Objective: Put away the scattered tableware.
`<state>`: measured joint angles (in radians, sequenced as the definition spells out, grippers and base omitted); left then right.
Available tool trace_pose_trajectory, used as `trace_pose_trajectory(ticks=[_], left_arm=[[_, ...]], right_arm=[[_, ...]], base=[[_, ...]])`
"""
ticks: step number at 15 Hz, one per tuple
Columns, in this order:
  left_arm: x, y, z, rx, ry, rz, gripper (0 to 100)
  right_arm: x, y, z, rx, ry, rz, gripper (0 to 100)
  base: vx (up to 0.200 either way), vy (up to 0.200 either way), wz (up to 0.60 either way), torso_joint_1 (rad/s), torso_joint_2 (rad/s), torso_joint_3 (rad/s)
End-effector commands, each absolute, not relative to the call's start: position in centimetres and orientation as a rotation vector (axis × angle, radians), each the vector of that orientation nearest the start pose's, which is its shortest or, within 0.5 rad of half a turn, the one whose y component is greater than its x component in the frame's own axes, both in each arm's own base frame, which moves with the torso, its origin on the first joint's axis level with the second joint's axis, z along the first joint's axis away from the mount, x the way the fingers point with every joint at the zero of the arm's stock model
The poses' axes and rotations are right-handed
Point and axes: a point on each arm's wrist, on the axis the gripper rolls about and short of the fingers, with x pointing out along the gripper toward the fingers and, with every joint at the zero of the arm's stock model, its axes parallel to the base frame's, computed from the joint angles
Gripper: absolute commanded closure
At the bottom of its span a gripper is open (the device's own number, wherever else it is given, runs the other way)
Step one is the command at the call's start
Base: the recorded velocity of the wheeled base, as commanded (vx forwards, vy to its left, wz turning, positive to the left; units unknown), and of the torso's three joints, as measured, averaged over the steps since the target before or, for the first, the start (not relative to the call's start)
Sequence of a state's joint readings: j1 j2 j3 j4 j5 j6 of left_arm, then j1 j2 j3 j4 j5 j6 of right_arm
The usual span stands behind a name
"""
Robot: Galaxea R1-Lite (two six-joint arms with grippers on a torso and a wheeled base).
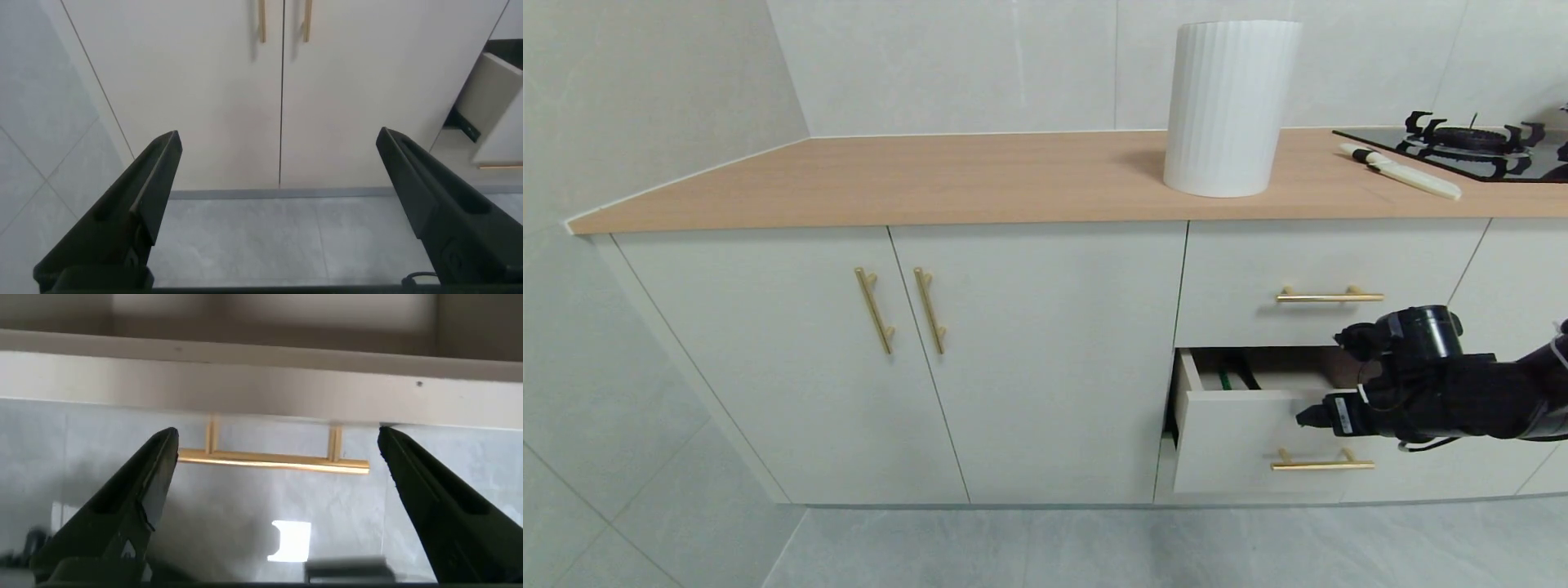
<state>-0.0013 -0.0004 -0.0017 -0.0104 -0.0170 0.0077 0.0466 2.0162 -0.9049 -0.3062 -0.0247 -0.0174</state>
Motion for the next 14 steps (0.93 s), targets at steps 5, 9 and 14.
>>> trace_pose_trajectory(ticks=[5, 9, 14], left_arm=[[-2.3, 0.0, 7.7, 0.008, -0.014, -0.018, 0], [-2.3, 0.0, 7.7, 0.008, -0.012, -0.018, 0], [-2.3, 0.0, 7.7, 0.008, -0.012, -0.02, 0]], right_arm=[[37.7, 1.5, 4.4, -0.04, 0.797, 0.02, 0], [38.9, 1.8, 3.0, -0.014, 0.659, 0.016, 0], [39.8, 1.8, 2.3, 0.036, 0.569, -0.025, 0]], base=[[0.0, 0.0, 0.0, 0.0, 0.0, 0.0], [0.0, 0.0, 0.0, 0.0, 0.0, 0.0], [0.0, 0.0, 0.0, 0.0, 0.0, 0.0]])
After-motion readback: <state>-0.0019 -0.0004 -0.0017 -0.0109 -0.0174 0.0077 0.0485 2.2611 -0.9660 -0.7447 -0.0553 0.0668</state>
